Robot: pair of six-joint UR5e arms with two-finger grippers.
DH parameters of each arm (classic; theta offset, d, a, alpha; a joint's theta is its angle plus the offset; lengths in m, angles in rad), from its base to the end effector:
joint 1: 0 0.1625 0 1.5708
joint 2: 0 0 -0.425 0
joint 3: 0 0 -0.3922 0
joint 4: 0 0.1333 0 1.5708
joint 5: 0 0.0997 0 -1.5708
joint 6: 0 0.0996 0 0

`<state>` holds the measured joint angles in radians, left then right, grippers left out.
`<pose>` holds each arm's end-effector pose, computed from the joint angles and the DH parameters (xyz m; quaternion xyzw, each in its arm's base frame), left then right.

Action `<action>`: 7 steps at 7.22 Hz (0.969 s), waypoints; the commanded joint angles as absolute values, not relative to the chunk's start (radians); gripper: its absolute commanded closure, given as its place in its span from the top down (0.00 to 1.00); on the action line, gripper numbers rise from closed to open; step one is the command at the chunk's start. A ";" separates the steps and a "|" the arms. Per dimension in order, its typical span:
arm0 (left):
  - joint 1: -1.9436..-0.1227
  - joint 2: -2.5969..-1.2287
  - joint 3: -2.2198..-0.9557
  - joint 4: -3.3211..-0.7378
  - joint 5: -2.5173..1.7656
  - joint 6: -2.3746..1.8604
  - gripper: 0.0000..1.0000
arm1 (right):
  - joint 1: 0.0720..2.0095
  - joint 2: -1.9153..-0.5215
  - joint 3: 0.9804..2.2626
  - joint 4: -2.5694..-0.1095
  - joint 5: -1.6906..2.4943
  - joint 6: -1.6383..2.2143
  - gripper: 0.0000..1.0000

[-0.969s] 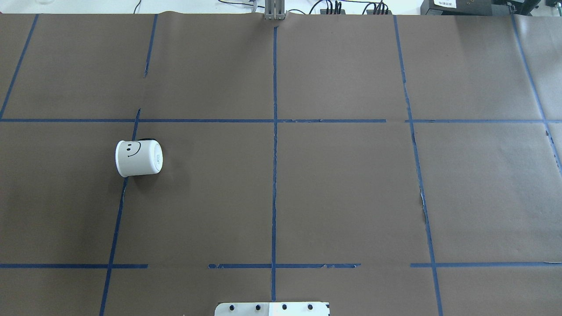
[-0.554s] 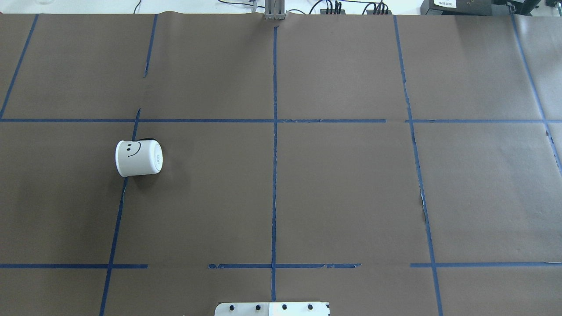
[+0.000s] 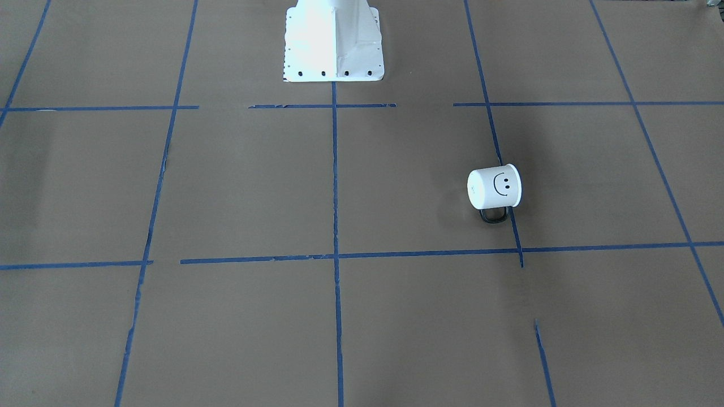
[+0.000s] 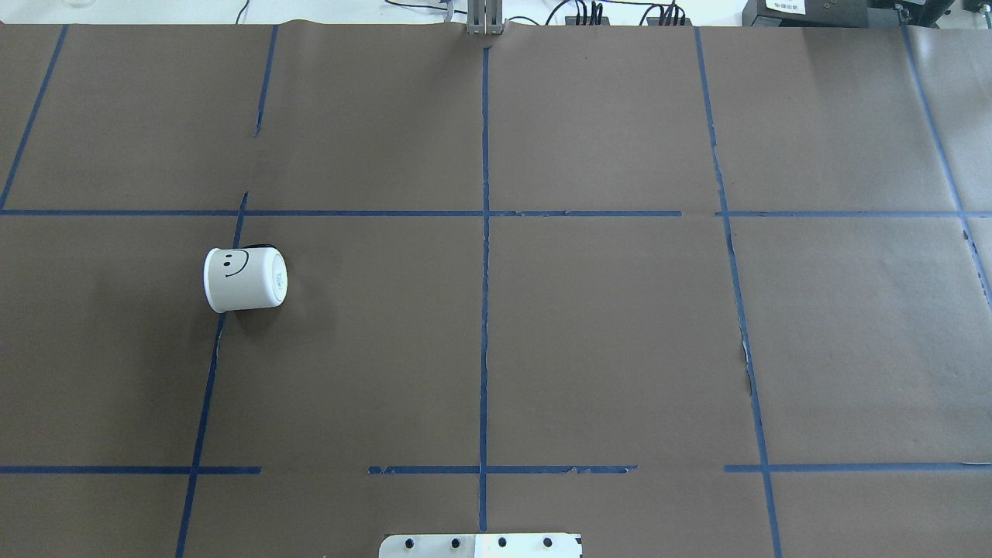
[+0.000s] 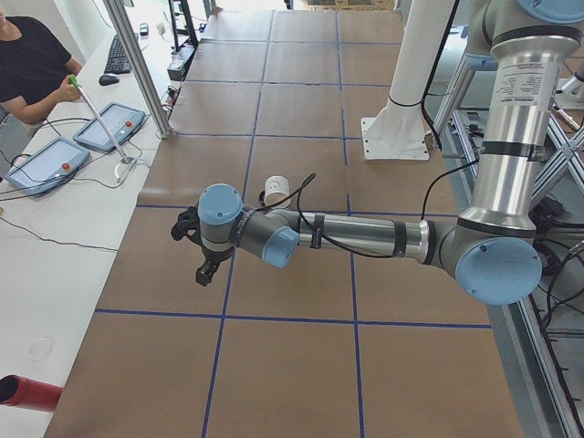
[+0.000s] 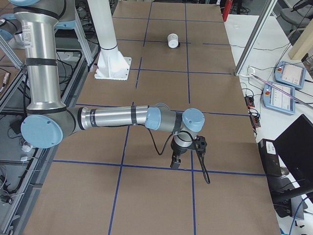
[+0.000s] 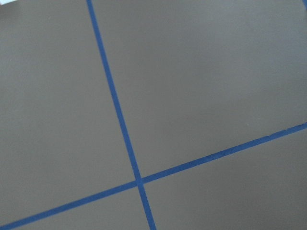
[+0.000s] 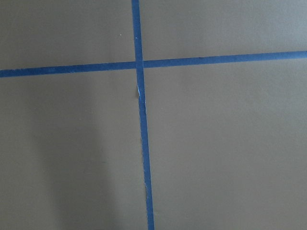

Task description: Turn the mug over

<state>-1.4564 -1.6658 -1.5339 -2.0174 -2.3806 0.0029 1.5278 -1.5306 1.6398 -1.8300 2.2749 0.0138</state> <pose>0.0023 -0.5557 0.5747 0.2079 0.3936 0.1504 0.8827 0.0475 -0.4967 0.6344 -0.0801 -0.3417 0.0122 0.9363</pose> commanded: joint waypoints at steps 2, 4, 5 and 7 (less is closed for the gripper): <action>-1.338 -1.666 -1.479 -2.323 -2.379 -0.405 1.00 | 1.528 -1.531 1.640 -1.830 2.275 0.014 1.00; -1.313 -1.664 -1.419 -2.524 -2.385 -0.669 1.00 | 1.528 -1.531 1.640 -1.830 2.275 0.014 1.00; -1.301 -1.663 -1.416 -2.580 -2.429 -0.757 1.00 | 1.528 -1.531 1.640 -1.830 2.275 0.014 1.00; -1.298 -1.658 -1.408 -2.765 -2.508 -1.031 1.00 | 1.528 -1.531 1.640 -1.830 2.275 0.014 1.00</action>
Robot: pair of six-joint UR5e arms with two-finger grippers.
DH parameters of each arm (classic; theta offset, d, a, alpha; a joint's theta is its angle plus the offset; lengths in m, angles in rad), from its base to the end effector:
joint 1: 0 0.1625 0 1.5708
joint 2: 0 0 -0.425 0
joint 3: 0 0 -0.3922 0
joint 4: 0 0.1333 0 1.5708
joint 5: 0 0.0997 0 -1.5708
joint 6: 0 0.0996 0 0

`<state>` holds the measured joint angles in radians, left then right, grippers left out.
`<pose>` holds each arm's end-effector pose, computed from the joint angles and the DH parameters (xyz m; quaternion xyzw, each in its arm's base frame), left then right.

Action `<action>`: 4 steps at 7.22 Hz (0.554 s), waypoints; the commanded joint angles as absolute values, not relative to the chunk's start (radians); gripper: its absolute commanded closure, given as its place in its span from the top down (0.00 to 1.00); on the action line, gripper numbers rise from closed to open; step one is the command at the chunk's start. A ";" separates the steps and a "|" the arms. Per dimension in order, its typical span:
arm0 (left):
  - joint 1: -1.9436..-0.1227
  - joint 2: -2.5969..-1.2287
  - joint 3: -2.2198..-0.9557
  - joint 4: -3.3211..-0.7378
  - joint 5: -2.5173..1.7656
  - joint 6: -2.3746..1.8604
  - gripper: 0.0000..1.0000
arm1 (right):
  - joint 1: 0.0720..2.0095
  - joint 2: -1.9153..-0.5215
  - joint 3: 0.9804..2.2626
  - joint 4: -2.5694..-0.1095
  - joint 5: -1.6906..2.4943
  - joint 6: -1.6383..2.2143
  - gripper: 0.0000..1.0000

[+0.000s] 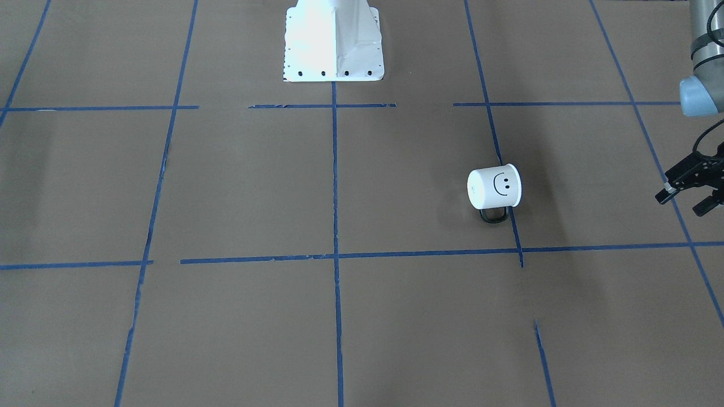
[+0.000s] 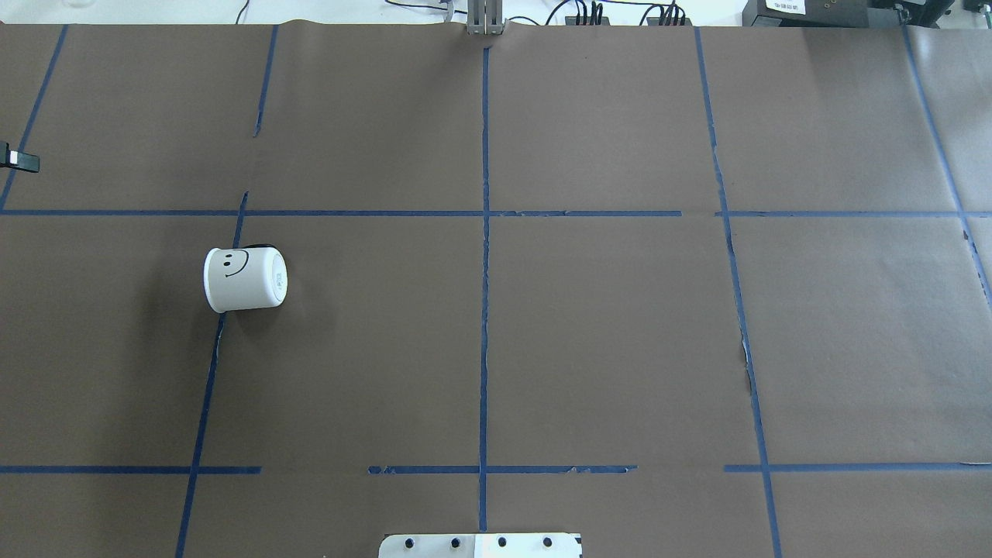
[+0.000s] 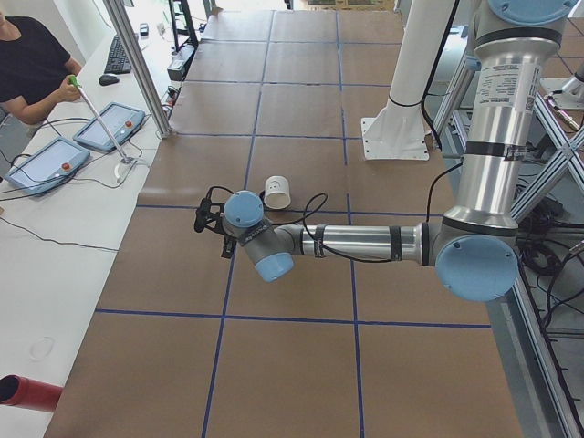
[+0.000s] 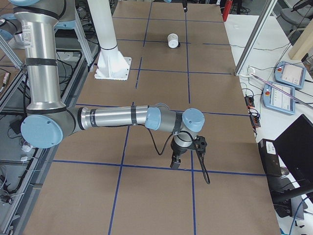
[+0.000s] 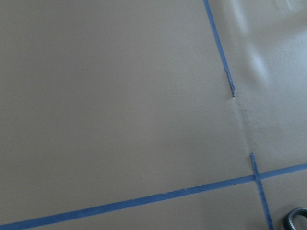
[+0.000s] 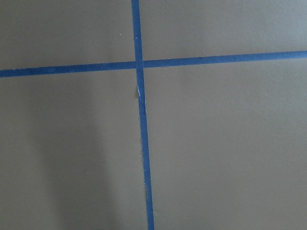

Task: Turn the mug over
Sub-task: 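Move the left gripper in toward the sideways white mug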

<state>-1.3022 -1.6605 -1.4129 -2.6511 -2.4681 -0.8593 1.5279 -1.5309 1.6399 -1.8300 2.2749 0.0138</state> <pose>0.0885 -0.5304 0.5609 0.1663 0.5541 -0.0282 0.8152 0.0476 -0.4965 0.6345 -0.0801 -0.3417 0.0123 0.9363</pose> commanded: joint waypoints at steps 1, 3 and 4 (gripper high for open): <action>-1.273 -1.654 -1.402 -2.857 -2.507 -1.140 1.00 | 1.528 -1.531 1.640 -1.830 2.275 0.014 1.00; -1.227 -1.654 -1.347 -3.036 -2.475 -1.259 1.00 | 1.528 -1.531 1.640 -1.830 2.275 0.014 1.00; -1.188 -1.654 -1.338 -3.128 -2.417 -1.357 1.00 | 1.528 -1.531 1.640 -1.830 2.275 0.014 1.00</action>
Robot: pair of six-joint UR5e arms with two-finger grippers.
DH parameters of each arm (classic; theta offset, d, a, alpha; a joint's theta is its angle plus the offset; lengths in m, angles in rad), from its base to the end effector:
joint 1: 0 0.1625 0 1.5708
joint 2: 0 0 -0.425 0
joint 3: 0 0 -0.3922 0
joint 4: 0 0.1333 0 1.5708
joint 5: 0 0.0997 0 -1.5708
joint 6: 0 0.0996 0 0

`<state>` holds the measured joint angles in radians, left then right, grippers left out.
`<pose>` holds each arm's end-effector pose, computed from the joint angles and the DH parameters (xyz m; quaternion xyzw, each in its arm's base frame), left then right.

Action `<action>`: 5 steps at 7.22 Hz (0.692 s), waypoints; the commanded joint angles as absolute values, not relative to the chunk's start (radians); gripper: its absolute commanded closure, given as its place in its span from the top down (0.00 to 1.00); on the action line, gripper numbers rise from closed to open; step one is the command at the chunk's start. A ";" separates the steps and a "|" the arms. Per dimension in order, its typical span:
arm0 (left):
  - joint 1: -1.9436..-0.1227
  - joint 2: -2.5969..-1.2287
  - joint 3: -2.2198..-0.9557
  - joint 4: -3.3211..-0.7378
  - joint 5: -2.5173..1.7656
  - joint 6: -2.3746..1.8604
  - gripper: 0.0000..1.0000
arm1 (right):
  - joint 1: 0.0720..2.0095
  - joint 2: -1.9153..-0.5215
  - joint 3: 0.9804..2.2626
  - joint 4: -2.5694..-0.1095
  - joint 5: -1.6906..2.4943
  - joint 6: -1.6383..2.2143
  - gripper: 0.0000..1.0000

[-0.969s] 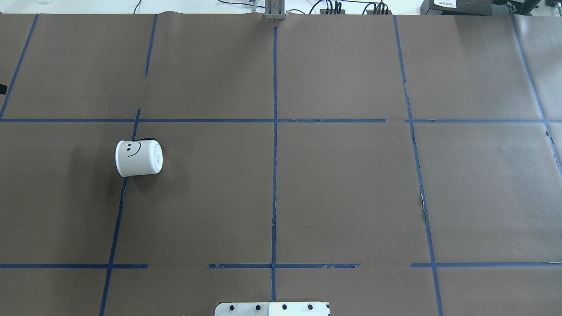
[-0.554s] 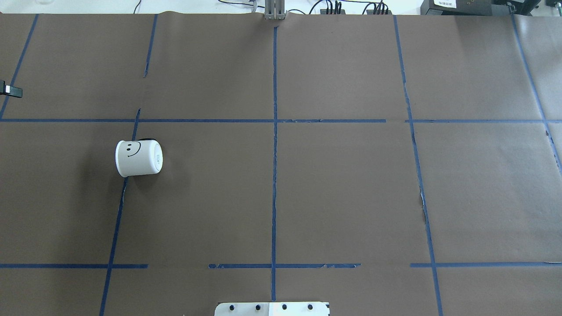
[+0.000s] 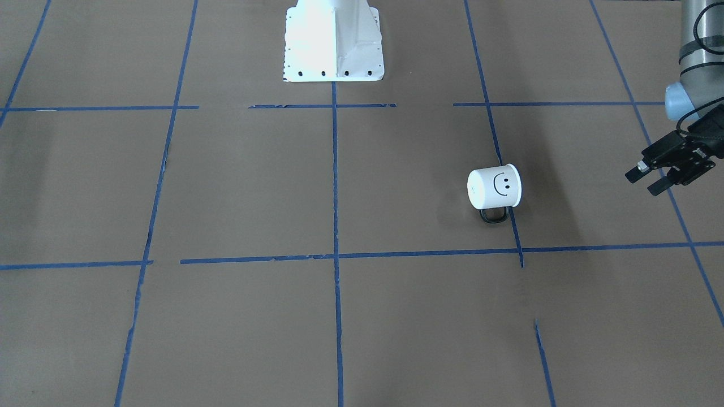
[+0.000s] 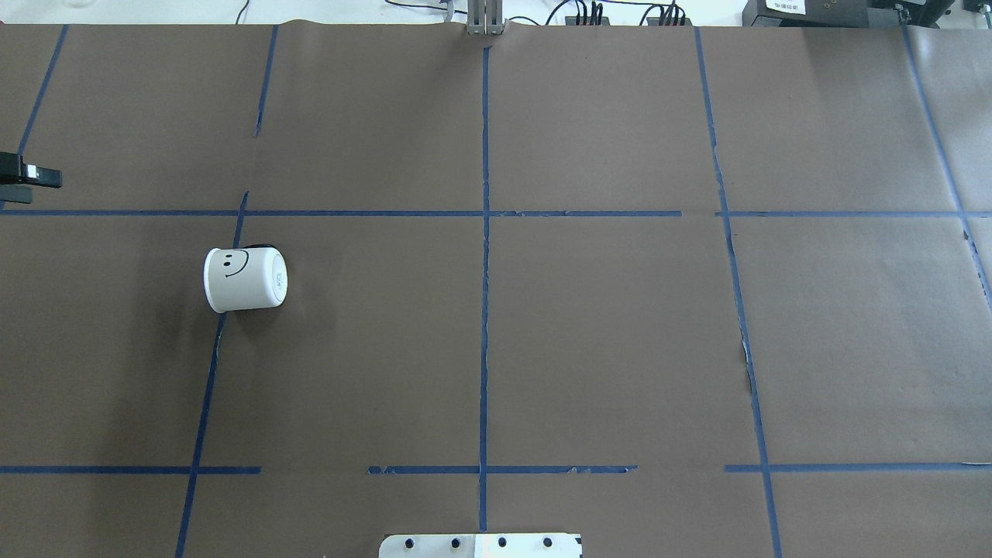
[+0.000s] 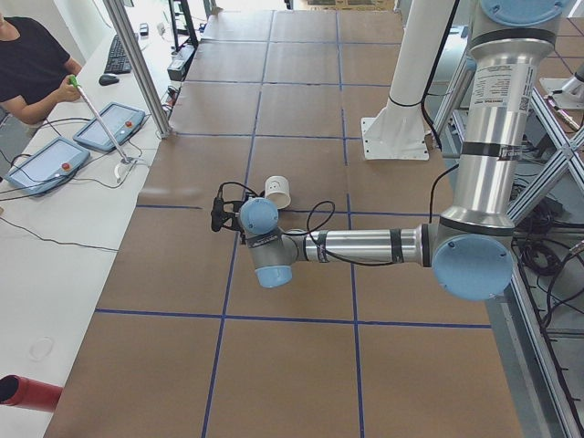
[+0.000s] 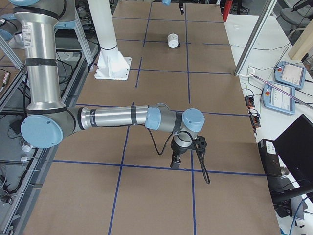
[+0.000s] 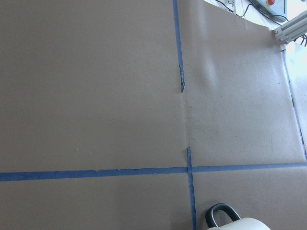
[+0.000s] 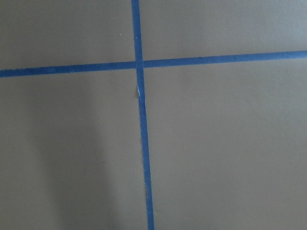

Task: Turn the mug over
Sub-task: 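Move the left gripper in toward the sideways white mug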

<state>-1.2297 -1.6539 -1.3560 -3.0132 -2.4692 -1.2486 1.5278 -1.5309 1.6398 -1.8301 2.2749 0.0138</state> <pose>0.1183 -0.4988 0.5571 0.1388 0.6330 -0.0752 0.7579 0.0475 -0.4965 0.6345 -0.0803 -0.3417 0.0122 0.9363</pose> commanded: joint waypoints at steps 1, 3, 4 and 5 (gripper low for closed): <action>-1.136 -1.654 -1.338 -3.205 -2.358 -1.452 1.00 | 1.528 -1.531 1.640 -1.830 2.275 0.014 1.00; -1.021 -1.654 -1.338 -3.331 -2.199 -1.596 1.00 | 1.528 -1.531 1.640 -1.830 2.275 0.014 1.00; -0.984 -1.654 -1.336 -3.359 -2.137 -1.601 1.00 | 1.528 -1.531 1.640 -1.830 2.275 0.014 1.00; -0.951 -1.654 -1.294 -3.469 -2.084 -1.673 1.00 | 1.528 -1.531 1.640 -1.830 2.275 0.014 1.00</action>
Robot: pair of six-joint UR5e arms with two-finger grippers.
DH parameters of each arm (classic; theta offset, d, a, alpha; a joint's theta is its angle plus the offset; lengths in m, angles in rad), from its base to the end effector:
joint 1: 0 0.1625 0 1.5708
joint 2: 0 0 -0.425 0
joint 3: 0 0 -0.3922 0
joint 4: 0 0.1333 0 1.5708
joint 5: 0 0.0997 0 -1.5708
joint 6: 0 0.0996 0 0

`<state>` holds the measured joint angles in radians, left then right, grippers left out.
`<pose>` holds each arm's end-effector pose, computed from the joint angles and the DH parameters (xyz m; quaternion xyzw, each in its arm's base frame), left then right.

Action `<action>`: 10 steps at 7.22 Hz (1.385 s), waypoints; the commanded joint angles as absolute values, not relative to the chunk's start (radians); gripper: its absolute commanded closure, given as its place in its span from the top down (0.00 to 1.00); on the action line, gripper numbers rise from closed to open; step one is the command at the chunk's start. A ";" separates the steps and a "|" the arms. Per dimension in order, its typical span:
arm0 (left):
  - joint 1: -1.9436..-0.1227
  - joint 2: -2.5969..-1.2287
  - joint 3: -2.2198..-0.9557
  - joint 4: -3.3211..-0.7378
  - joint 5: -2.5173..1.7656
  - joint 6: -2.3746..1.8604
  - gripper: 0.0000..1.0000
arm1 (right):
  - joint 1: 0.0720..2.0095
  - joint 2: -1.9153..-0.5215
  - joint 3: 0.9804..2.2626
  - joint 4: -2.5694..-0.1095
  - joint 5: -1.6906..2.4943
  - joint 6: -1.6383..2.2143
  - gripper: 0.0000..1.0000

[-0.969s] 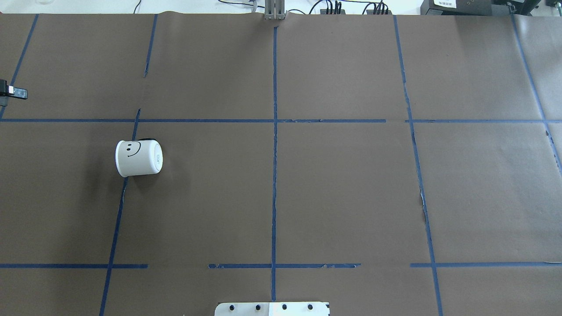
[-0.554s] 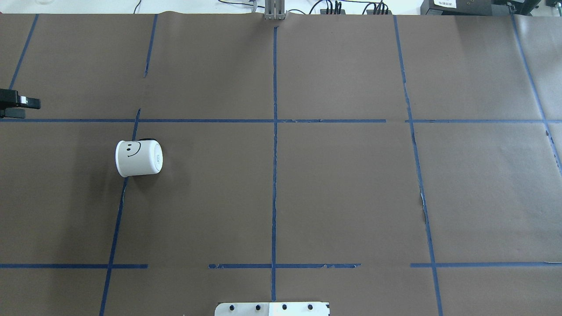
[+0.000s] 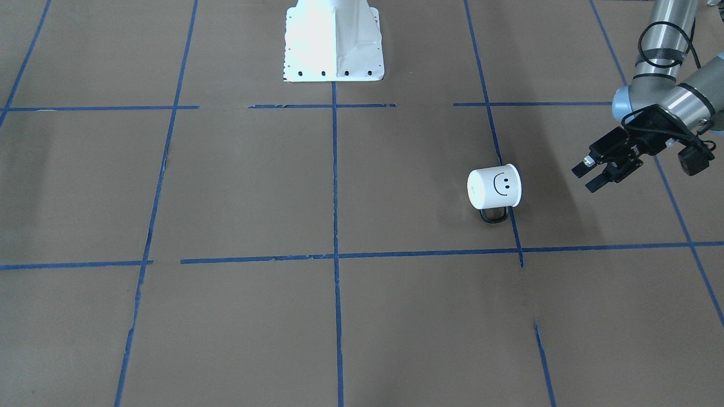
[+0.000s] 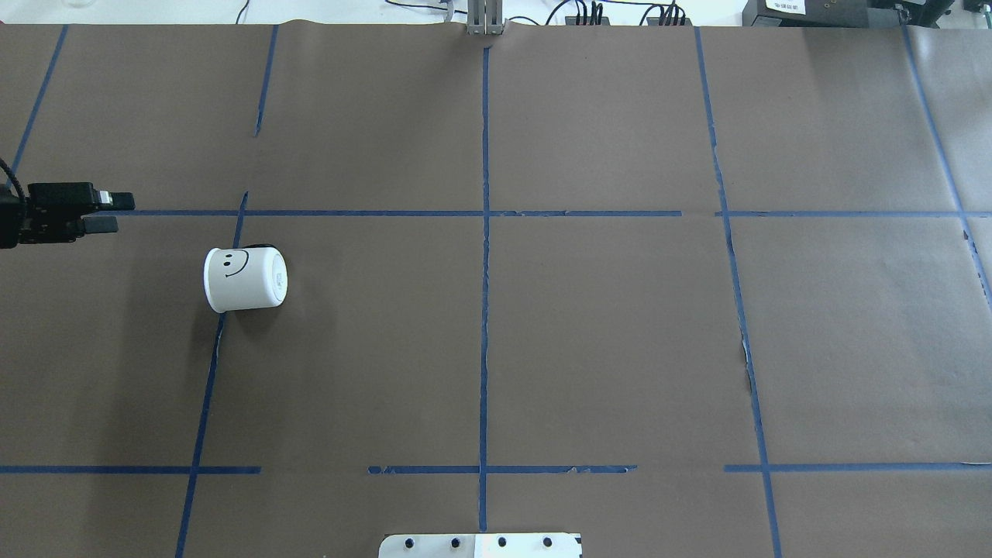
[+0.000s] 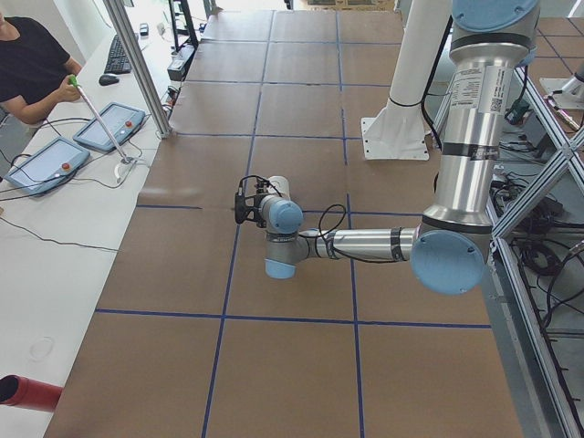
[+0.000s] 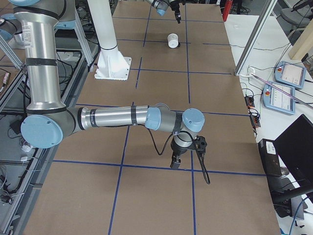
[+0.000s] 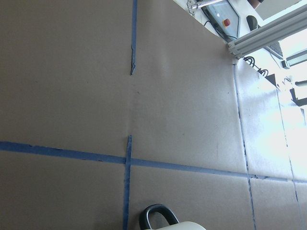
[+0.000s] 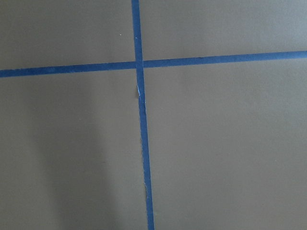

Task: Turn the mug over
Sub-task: 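Move the left gripper in toward the sideways white mug, then close the left gripper on the white mug's rim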

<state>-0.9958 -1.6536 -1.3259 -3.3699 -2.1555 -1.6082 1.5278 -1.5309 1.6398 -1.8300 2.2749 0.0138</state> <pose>0.2054 -0.4609 0.5444 0.1476 0.7112 -0.1402 0.6729 0.0475 -0.4965 0.6345 -0.0802 -0.3417 0.0122 0.9363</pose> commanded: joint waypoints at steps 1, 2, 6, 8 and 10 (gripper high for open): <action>-0.893 -1.654 -1.240 -3.613 -2.019 -1.751 1.00 | 1.528 -1.531 1.640 -1.830 2.275 0.014 1.00; -0.821 -1.663 -1.238 -3.637 -1.929 -1.800 1.00 | 1.528 -1.531 1.640 -1.830 2.275 0.014 1.00; -0.703 -1.686 -1.209 -3.668 -1.822 -1.822 1.00 | 1.528 -1.531 1.640 -1.830 2.275 0.014 1.00; -0.703 -1.716 -1.192 -3.662 -1.822 -1.824 1.00 | 1.528 -1.531 1.640 -1.830 2.275 0.014 1.00; -0.701 -1.756 -1.193 -3.622 -1.824 -1.822 1.00 | 1.528 -1.531 1.640 -1.830 2.275 0.014 1.00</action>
<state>-0.7017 -1.7284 -1.1937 -3.6505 -1.8234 -1.8234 1.5278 -1.5309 1.6398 -1.8300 2.2749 0.0138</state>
